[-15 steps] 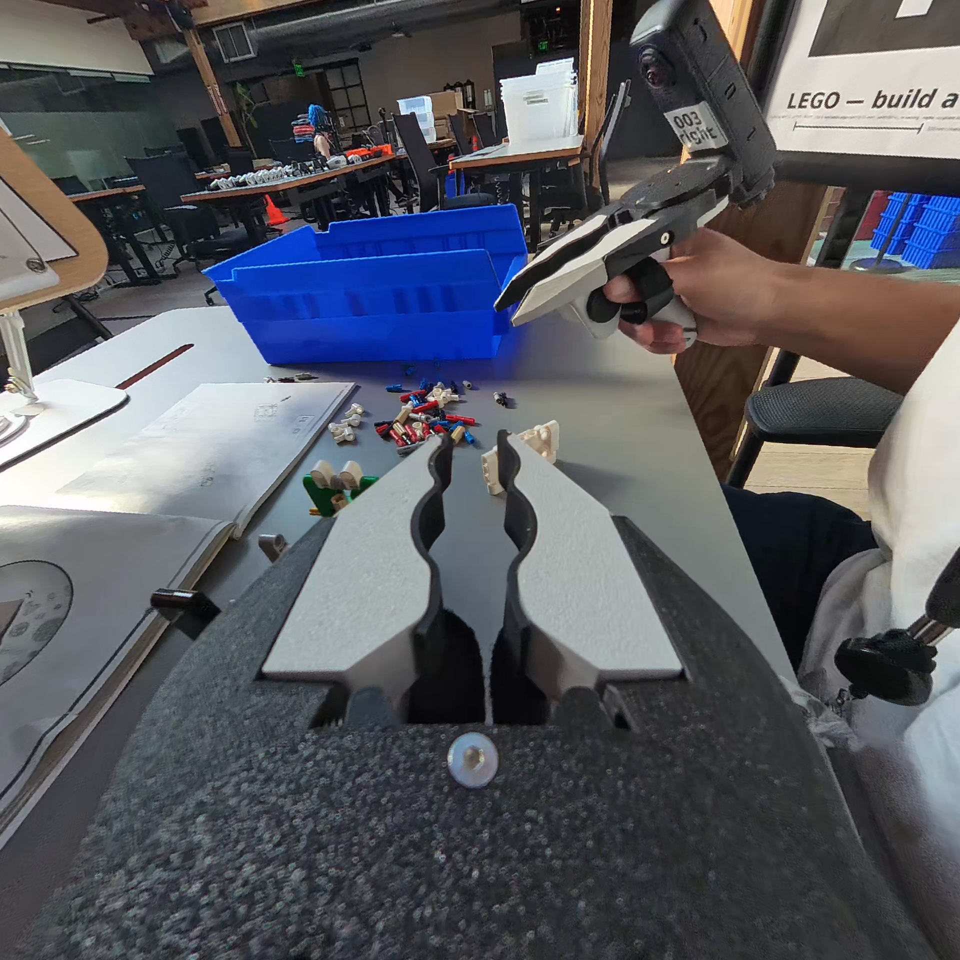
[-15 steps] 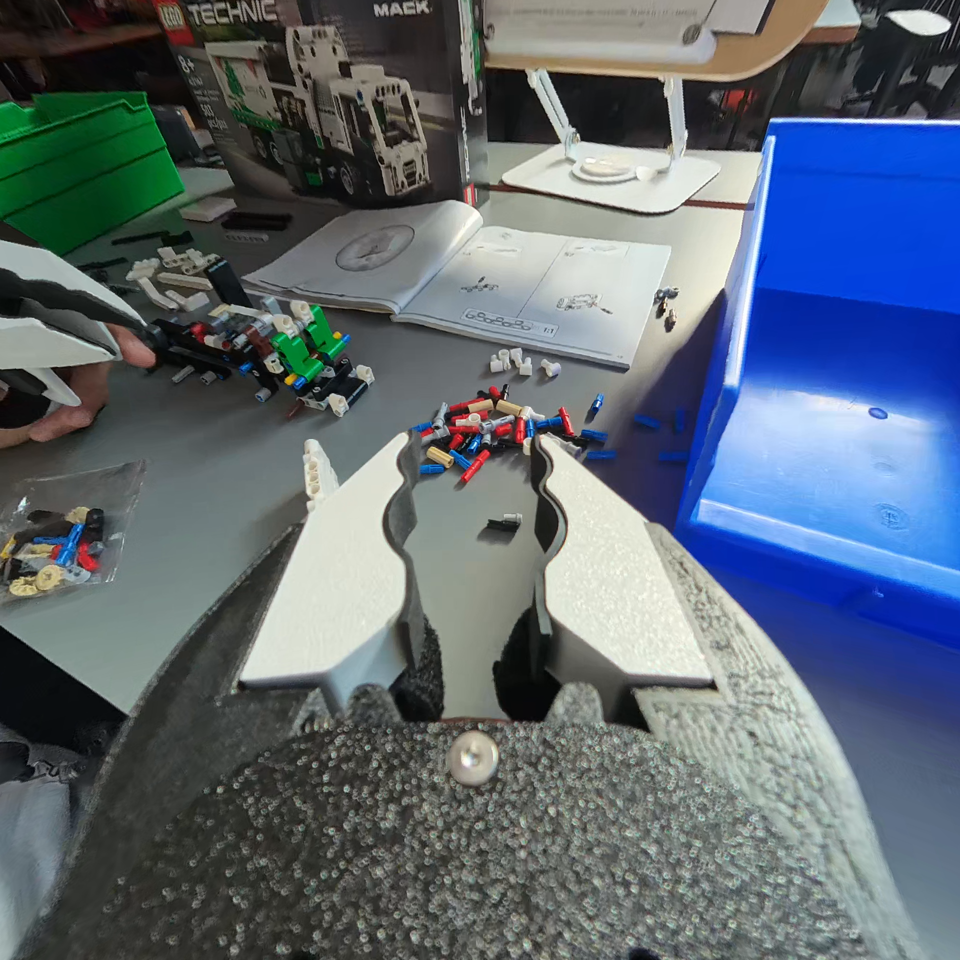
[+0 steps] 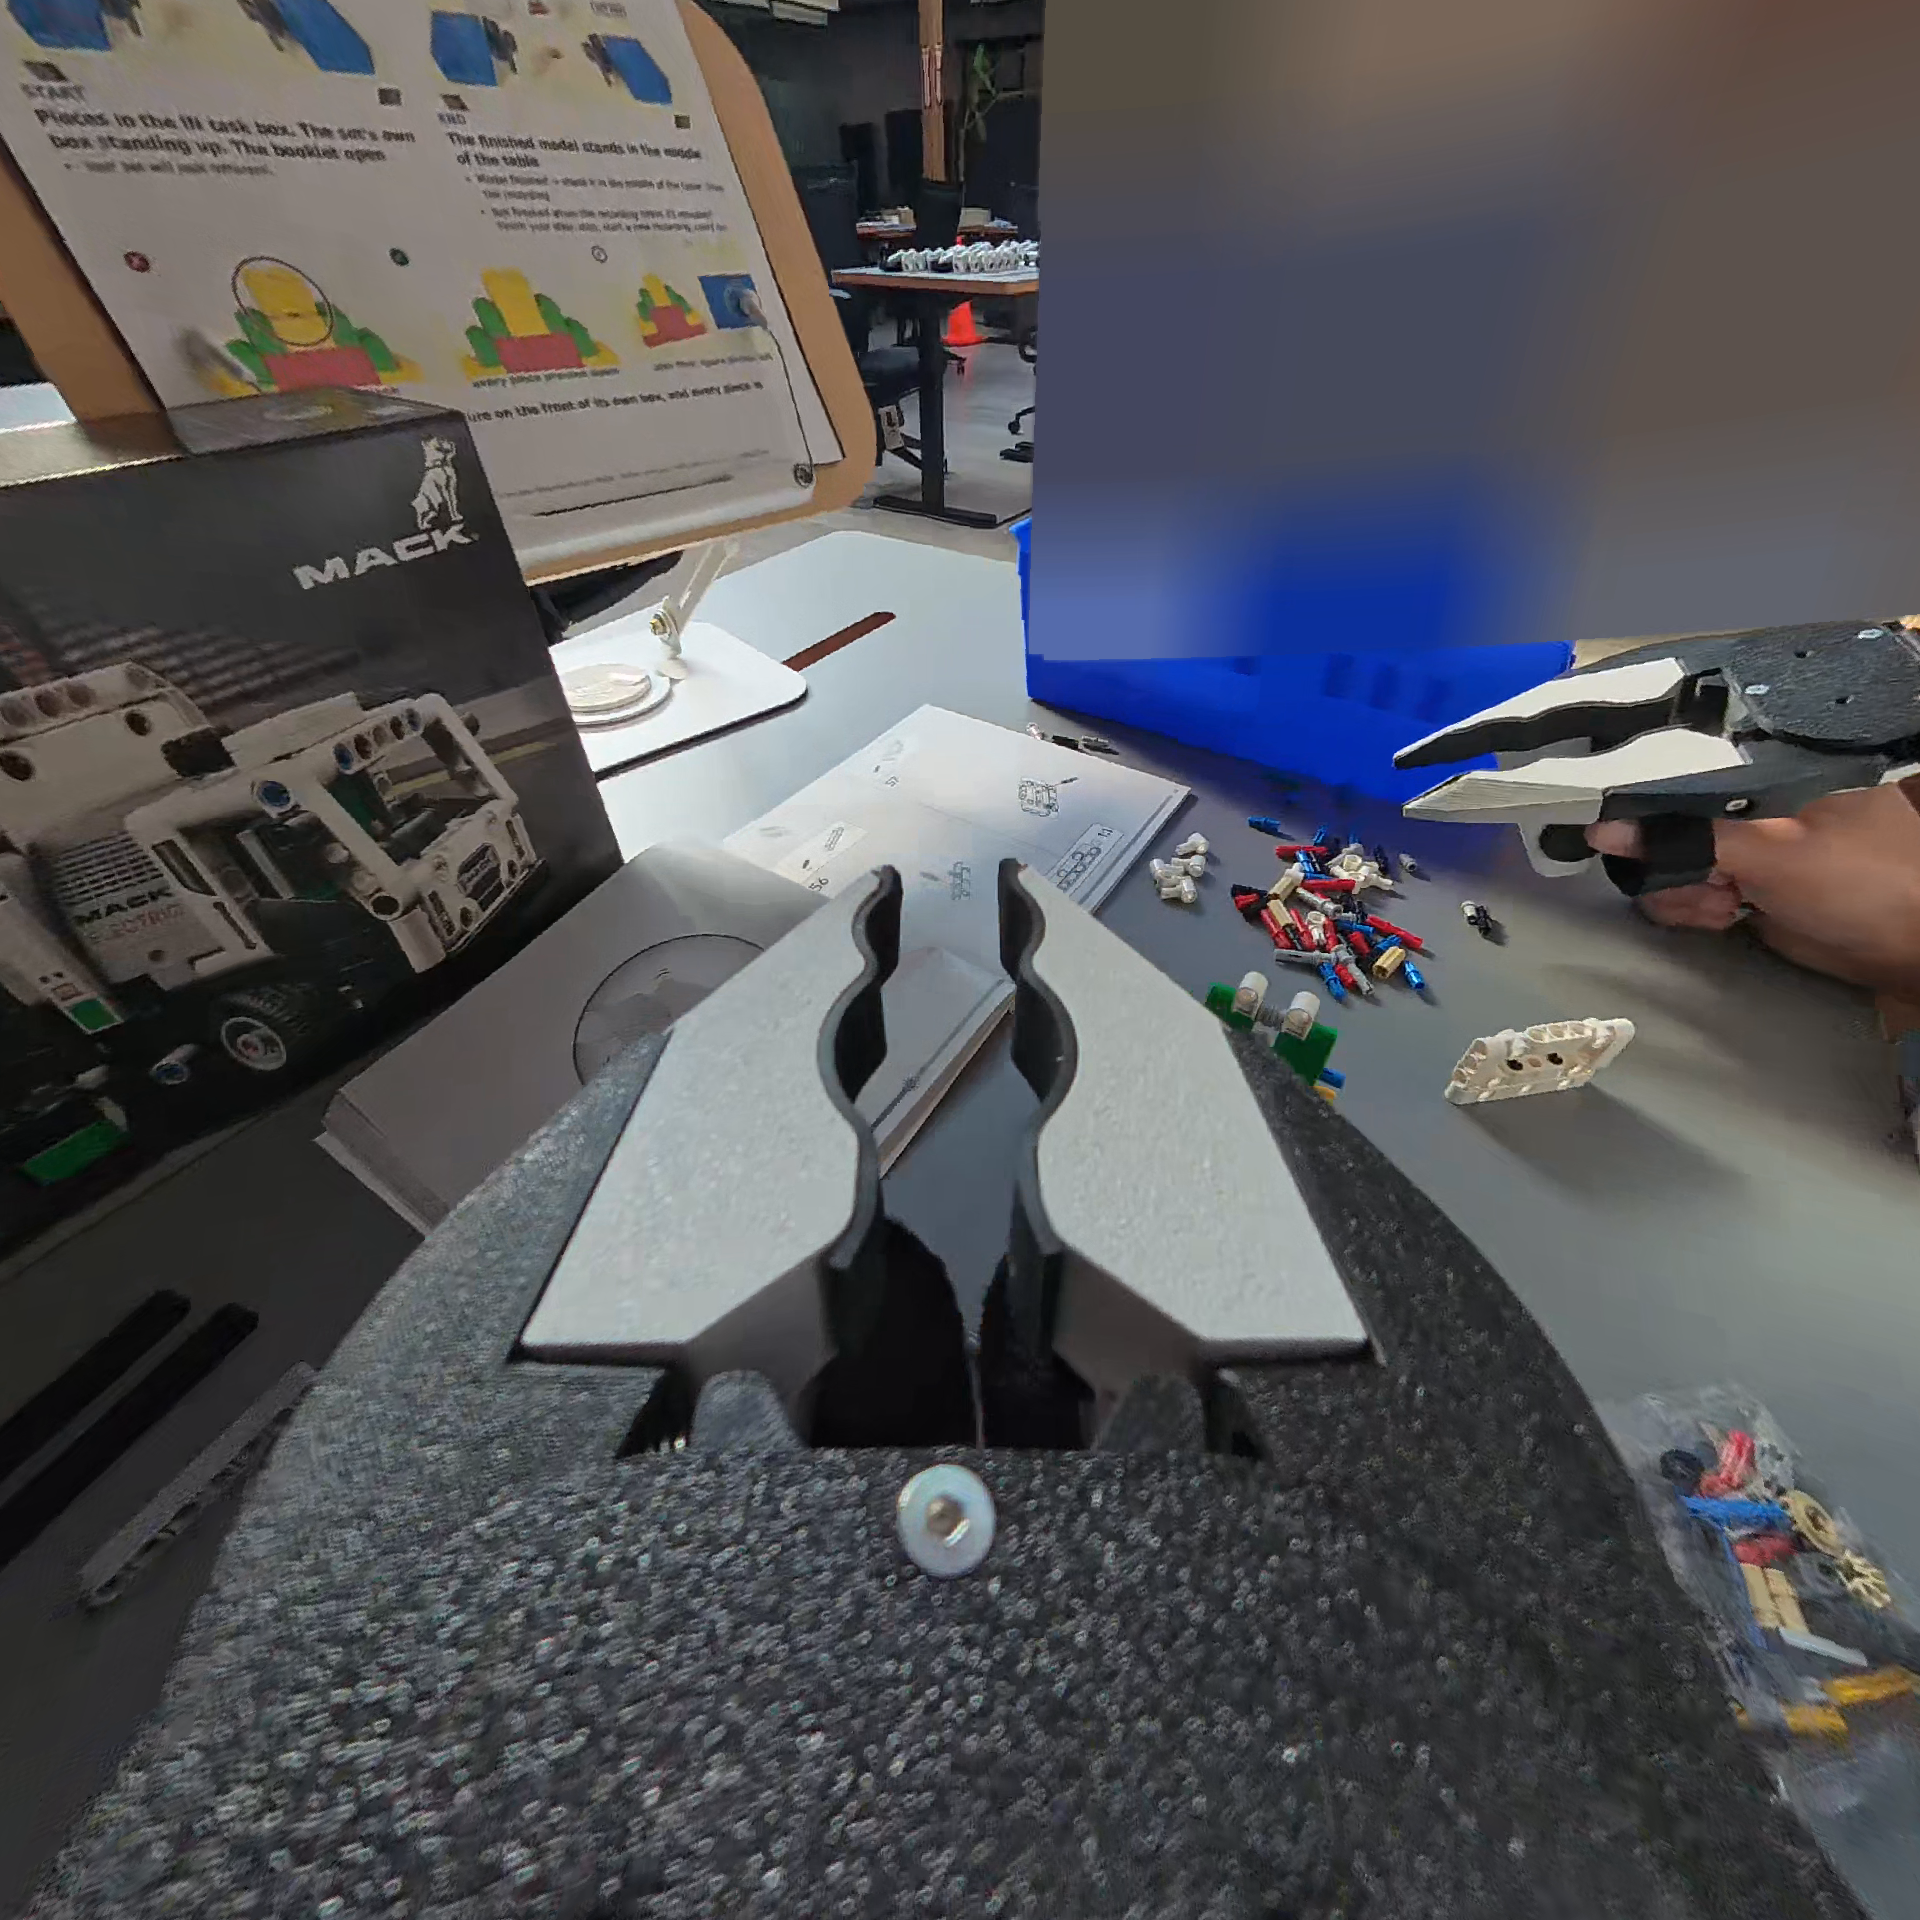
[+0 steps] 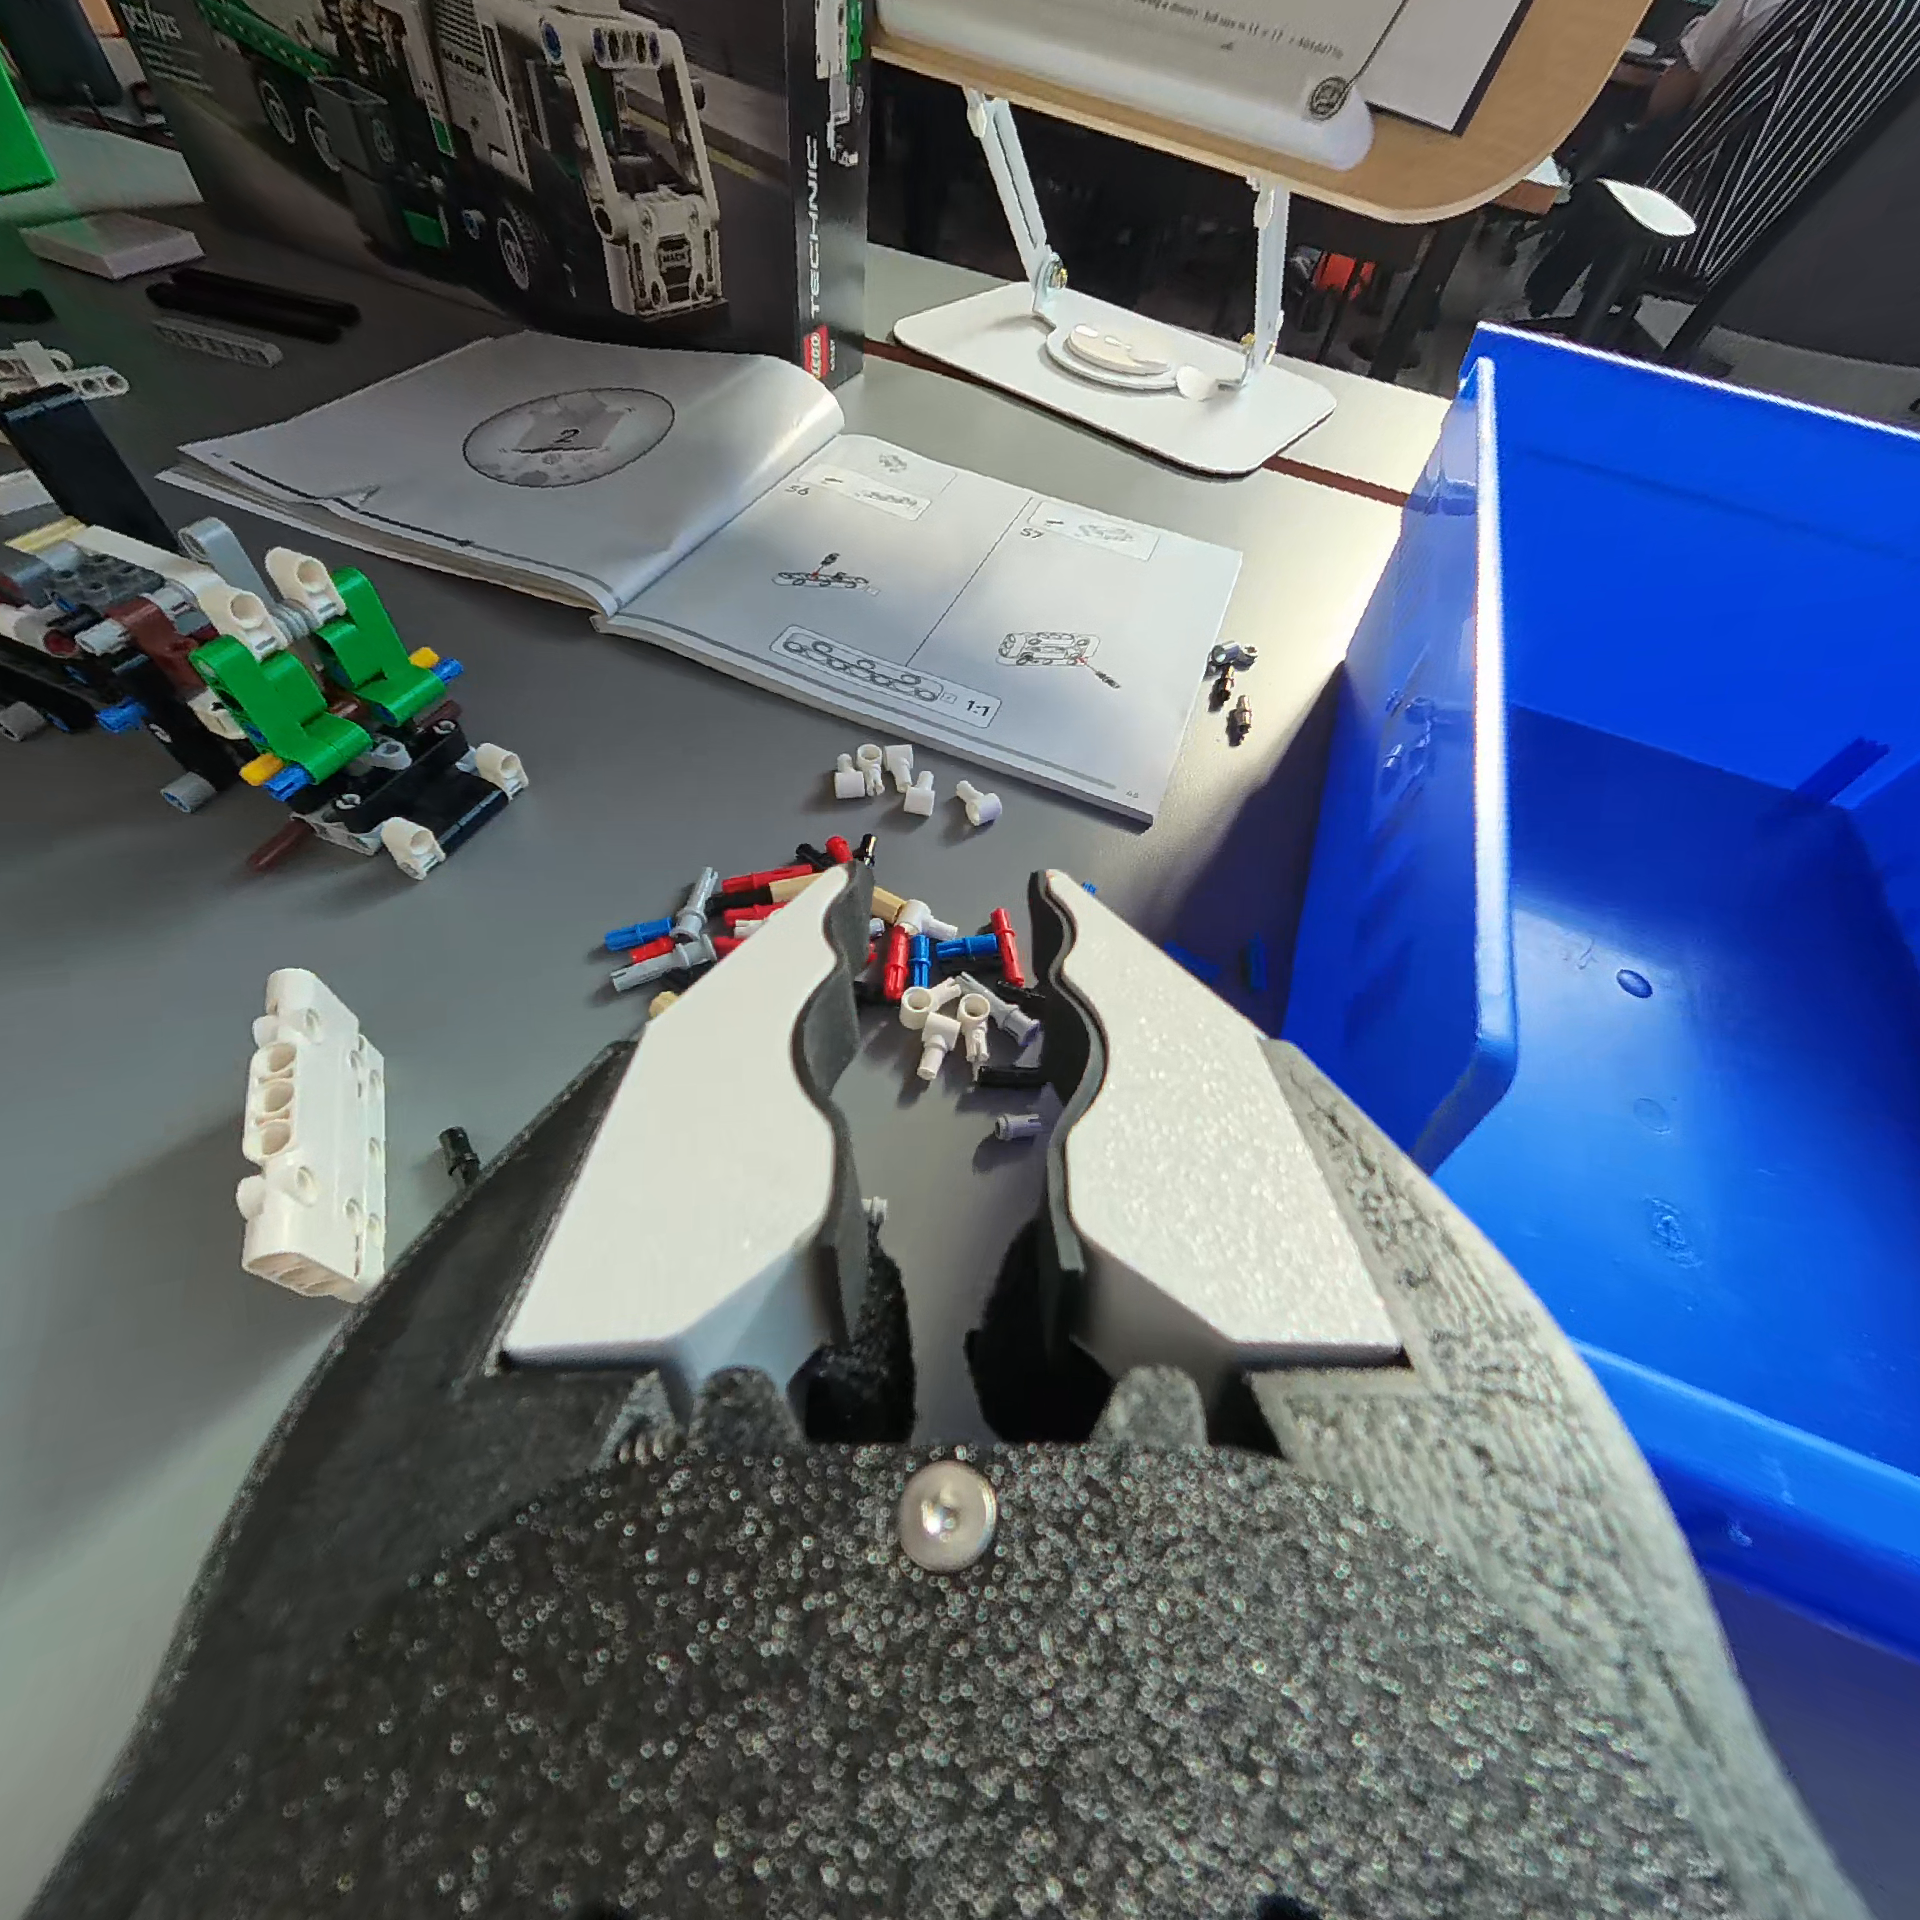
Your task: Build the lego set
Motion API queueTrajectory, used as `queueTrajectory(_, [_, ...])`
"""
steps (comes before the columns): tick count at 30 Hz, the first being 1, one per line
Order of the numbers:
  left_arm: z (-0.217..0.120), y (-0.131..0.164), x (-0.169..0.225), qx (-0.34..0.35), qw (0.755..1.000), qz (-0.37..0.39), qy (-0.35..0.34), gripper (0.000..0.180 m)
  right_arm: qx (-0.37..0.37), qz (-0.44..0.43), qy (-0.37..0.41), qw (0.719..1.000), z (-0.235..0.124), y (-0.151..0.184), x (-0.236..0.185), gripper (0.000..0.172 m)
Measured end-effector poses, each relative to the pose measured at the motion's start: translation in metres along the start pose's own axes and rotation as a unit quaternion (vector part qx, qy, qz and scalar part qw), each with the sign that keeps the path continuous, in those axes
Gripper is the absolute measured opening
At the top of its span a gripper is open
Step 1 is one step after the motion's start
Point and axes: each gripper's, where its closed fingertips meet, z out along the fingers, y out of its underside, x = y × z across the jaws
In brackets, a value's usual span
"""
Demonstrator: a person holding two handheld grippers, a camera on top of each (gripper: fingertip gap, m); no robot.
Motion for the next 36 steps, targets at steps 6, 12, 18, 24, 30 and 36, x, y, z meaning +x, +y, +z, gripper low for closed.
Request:
queueTrajectory(6, [0.006,0.019,-0.007,0.009,1.0,0.026,-0.002,0.009,-0.044,-0.024,-0.007,0.999,0.009,0.011,-0.005,0.029])
queueTrajectory(12, [-0.001,0.021,-0.003,0.016,0.997,0.075,-0.002,0.005,-0.075,-0.025,-0.017,0.997,0.015,0.02,-0.007,0.026])
queueTrajectory(18, [-0.004,0.02,-0.01,0.028,0.999,0.034,0.005,0.007,-0.069,-0.027,-0.029,0.997,0.019,0.017,-0.009,0.025])
queueTrajectory(24, [-0.004,0.022,-0.018,0.025,0.999,0.034,-0.011,0.008,-0.072,-0.026,-0.033,0.997,0.022,0.017,-0.008,0.024])
queueTrajectory(30, [0.0,0.029,-0.018,0.013,0.999,0.049,-0.014,0.009,-0.064,-0.006,-0.04,0.997,0.02,0.015,-0.006,0.024])
queueTrajectory(36, [0.003,0.031,-0.017,0.008,0.998,0.057,-0.015,0.009,-0.078,-0.03,-0.035,0.996,0.022,0.019,-0.009,0.024])
